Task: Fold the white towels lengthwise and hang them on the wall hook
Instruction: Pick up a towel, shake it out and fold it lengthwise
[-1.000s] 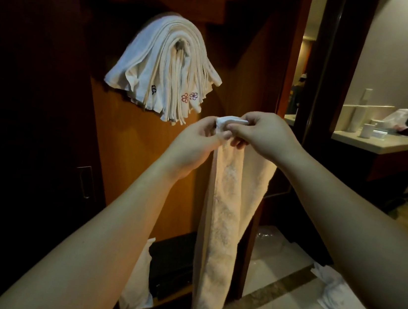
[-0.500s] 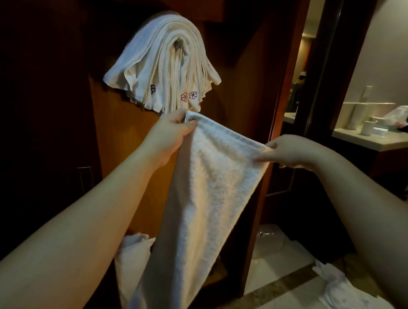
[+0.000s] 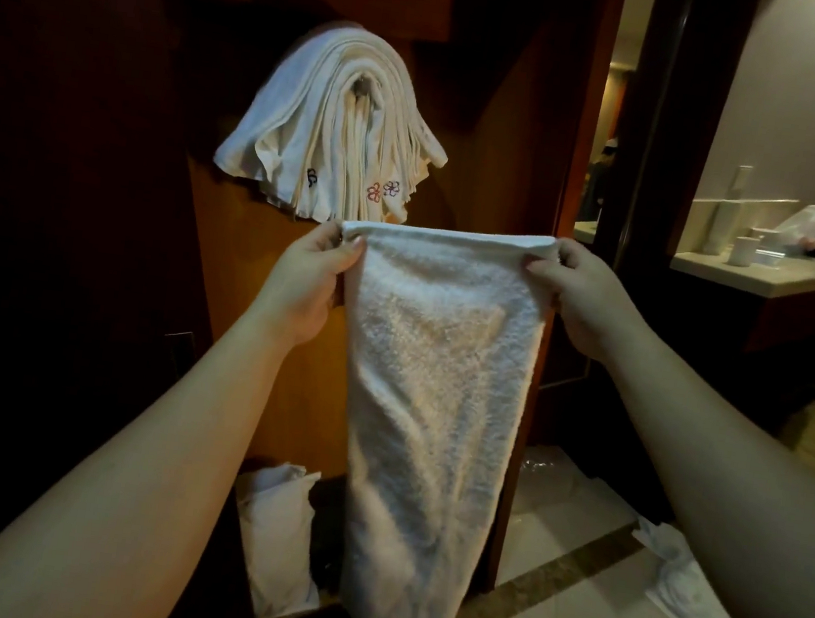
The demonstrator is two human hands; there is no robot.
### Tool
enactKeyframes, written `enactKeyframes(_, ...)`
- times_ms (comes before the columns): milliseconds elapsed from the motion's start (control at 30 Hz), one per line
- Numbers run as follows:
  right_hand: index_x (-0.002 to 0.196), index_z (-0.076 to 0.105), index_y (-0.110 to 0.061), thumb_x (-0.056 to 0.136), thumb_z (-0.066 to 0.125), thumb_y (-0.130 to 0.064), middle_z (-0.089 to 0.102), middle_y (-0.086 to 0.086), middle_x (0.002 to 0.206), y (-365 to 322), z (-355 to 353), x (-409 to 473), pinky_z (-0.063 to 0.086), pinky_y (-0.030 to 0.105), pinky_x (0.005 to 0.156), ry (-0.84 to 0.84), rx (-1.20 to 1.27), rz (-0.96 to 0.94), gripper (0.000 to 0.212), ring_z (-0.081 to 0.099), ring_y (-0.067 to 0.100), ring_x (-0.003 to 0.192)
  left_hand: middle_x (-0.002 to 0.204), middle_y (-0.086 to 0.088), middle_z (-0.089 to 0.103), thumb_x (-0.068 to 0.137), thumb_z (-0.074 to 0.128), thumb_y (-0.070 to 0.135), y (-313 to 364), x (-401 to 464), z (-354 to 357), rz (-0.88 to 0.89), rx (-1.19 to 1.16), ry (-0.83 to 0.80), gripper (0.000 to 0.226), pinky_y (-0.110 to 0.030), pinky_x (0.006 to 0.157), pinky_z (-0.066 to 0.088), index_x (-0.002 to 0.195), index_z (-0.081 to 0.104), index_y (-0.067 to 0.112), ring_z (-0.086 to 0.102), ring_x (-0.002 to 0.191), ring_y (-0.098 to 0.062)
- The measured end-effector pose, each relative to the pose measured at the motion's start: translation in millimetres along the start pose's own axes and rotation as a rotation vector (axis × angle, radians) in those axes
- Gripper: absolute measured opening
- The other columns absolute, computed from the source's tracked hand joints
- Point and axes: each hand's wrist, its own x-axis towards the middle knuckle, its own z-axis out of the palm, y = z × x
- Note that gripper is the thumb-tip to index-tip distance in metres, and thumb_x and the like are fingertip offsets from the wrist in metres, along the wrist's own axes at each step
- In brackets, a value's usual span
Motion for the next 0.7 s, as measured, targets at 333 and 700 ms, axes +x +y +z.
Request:
enactKeyframes(333, 0.122, 0.066, -0.004, 0.088, 0.064, -0.023, 0.072, 0.02, 0.116, 58.2, 12.0, -33.9, 0.061, 0.04, 0.078, -0.093, 0.531, 0.457, 0.039, 0.072, 0.032, 0.106, 0.11, -0.013, 0.072, 0.102, 0.051, 0.015, -38.0, -19.9, 9.7, -0.25, -0.011, 0.043, 0.028, -0.042, 0.078, 0.056, 0.126, 0.061, 0.006, 0.07, 0.097, -0.03)
enactKeyframes(700, 0.119, 0.06, -0.005, 0.093, 0.057, -0.021, 0.075, 0.018, 0.104, 81.4, 71.9, -63.1, 0.062, 0.044, 0.078, 0.258, 0.387, 0.555, 0.031, 0.076, 0.03, 0.089, 0.089, 0.015, 0.059, 0.1, 0.045, 0.027, -91.4, -46.3, 51.2, -0.144, 0.388, 0.536, 0.012, -0.031, 0.073, 0.051, 0.098, 0.056, 0.032, 0.057, 0.082, -0.004)
